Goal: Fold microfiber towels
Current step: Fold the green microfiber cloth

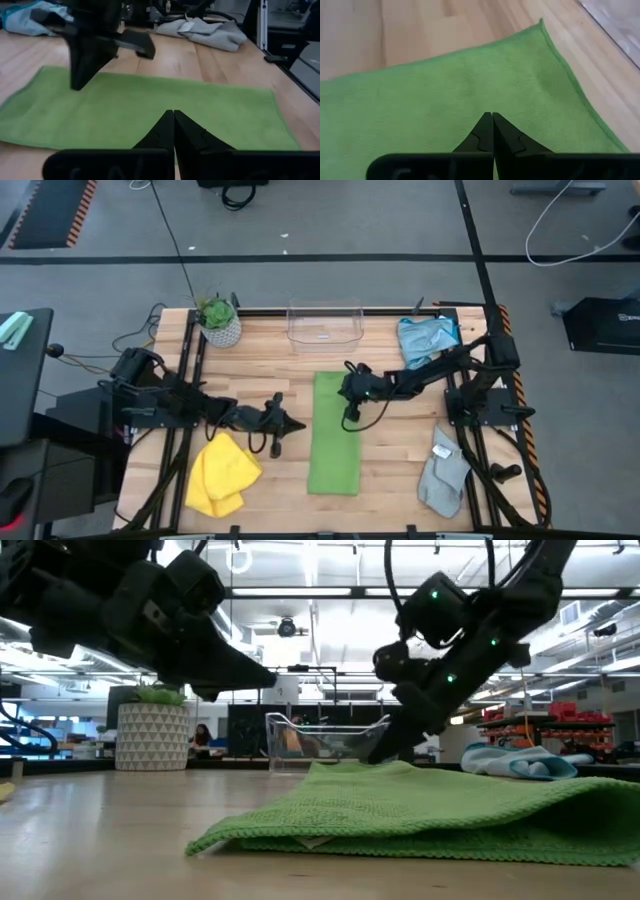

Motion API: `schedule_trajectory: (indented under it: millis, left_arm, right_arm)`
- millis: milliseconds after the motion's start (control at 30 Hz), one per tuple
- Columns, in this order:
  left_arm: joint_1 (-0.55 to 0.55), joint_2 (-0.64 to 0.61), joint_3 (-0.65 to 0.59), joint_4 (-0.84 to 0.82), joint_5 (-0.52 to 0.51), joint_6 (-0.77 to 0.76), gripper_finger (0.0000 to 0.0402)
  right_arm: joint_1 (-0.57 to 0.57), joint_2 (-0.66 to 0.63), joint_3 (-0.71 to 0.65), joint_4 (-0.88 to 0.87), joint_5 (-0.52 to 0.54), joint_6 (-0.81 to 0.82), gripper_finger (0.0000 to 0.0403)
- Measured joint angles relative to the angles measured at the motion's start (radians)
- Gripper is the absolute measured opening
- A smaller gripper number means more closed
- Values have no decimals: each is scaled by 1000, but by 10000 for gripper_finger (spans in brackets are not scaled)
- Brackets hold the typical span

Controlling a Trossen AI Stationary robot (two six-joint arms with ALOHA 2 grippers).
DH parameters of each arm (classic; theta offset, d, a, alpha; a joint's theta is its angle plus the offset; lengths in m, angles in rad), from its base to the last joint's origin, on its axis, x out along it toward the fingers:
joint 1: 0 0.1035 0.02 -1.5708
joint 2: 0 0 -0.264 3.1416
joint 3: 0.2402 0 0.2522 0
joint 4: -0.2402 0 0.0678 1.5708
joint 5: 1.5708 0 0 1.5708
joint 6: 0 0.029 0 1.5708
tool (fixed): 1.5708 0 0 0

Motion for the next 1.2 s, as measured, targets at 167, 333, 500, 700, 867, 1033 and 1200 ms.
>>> schedule_trajectory:
  millis: [167,333,500,700,867,1033,1200]
  left_arm:
    - [10,0,2,-20,4,10,16]
    - [8,1,2,-42,5,12,10]
    - [9,1,1,-54,4,17,10]
    - [9,1,2,-63,7,31,17]
    - [8,1,1,-82,67,59,7]
    - [2,1,13,-110,75,39,21]
    - [-27,1,61,-192,76,46,28]
  right_arm:
    - [-55,29,-10,44,-34,-36,1]
    - [-80,5,-10,-20,-100,-95,13]
    - [7,-140,27,-210,-111,-146,45]
    - [262,-216,112,-413,-91,-139,80]
    - [461,-163,201,-533,-35,-31,106]
    - [594,-66,309,-620,20,93,157]
    - [682,41,407,-630,42,73,209]
